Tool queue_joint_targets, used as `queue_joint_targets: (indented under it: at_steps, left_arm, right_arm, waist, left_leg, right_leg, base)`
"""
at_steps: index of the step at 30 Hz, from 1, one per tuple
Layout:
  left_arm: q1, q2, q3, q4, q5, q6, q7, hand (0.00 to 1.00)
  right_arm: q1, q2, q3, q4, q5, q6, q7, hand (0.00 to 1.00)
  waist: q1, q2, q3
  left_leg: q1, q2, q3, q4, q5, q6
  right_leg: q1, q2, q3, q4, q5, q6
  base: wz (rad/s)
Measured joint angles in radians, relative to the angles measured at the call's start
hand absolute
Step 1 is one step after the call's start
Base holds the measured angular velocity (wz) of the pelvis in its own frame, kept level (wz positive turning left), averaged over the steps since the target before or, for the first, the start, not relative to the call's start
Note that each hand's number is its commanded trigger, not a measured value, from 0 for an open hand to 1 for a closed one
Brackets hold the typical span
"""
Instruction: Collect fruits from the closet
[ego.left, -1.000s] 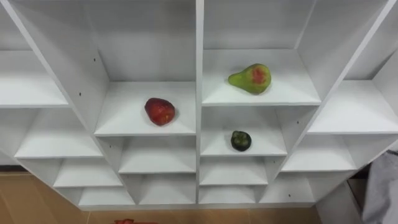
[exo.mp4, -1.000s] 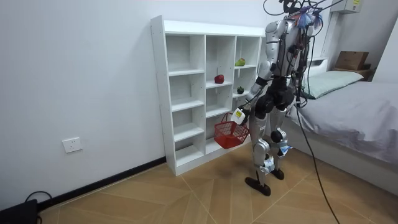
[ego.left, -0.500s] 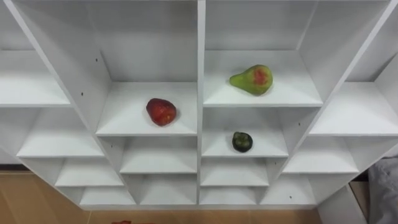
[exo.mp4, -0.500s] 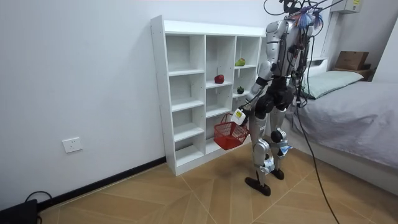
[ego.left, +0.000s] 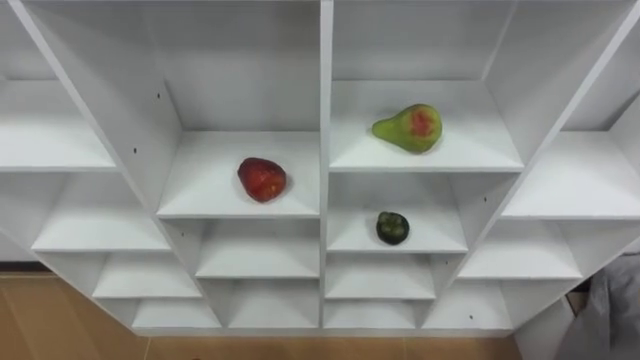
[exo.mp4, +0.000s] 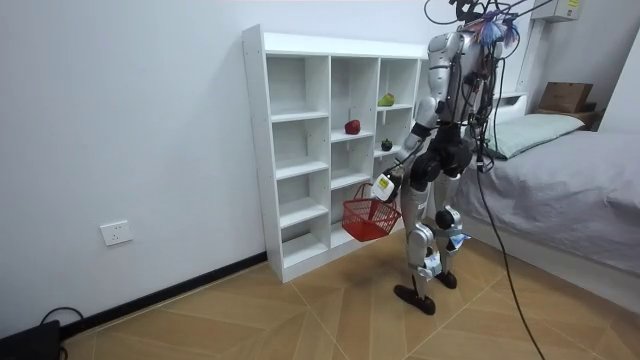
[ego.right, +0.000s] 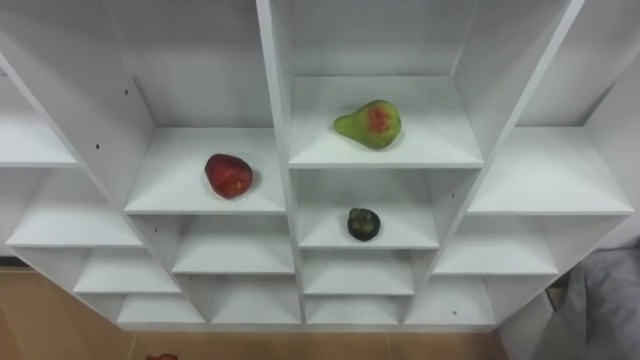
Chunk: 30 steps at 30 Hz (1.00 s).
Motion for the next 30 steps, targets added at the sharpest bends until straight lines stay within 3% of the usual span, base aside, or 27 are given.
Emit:
queue_joint_targets:
  at_steps: [8, 13, 20, 23, 30]
  left_arm:
    - [-0.042, 0.008, -0.008, -0.037, 0.020, -0.014, -0.003, 1.00]
    - [-0.044, 0.004, -0.067, -0.130, 0.019, -0.063, 0.015, 1.00]
    - [-0.076, 0.006, -0.086, -0.158, 0.025, -0.086, 0.018, 1.00]
    - [-0.087, 0.006, -0.087, -0.176, 0.023, -0.117, 0.019, 1.00]
    - [-0.100, 0.010, -0.125, -0.231, 0.014, -0.138, 0.021, 1.00]
  right_arm:
    - [-0.002, -0.001, 0.000, 0.000, -0.029, -0.018, -0.010, 0.00]
    - [-0.007, -0.001, 0.002, -0.001, -0.051, -0.025, -0.021, 0.00]
    - [-0.007, -0.001, 0.028, -0.021, -0.130, -0.061, -0.040, 0.00]
    - [-0.002, -0.001, 0.040, -0.073, -0.179, -0.065, -0.053, 0.00]
    - [0.017, 0.000, 0.065, -0.313, -0.345, -0.083, -0.077, 0.00]
  waist:
    - [-0.006, -0.007, 0.0042]
    - [-0.006, -0.016, 0.0068]
    - [-0.002, -0.031, 0.0074]
    - [0.001, -0.033, 0.0049]
    - [0.001, -0.031, 0.0030]
  left_leg:
    - [-0.001, -0.001, -0.002, 0.000, 0.000, 0.000]
    - [-0.002, -0.001, -0.003, -0.001, 0.000, 0.000]
    - [-0.002, -0.001, -0.001, 0.000, 0.000, 0.000]
    - [-0.001, -0.001, 0.003, 0.000, 0.000, 0.000]
    - [-0.005, 0.001, 0.022, 0.009, 0.000, 0.000]
  right_leg:
    - [-0.001, -0.001, 0.000, 0.000, 0.000, 0.000]
    - [-0.001, -0.002, -0.002, 0.000, -0.001, 0.001]
    - [-0.004, 0.000, 0.002, 0.001, -0.001, 0.001]
    - [-0.006, -0.001, 0.006, 0.004, 0.000, 0.001]
    - [-0.021, -0.001, 0.014, 0.020, 0.001, -0.001]
  base:
    - [0.00]
    - [0.00]
    - [0.00]
    - [-0.03]
    - [-0.07]
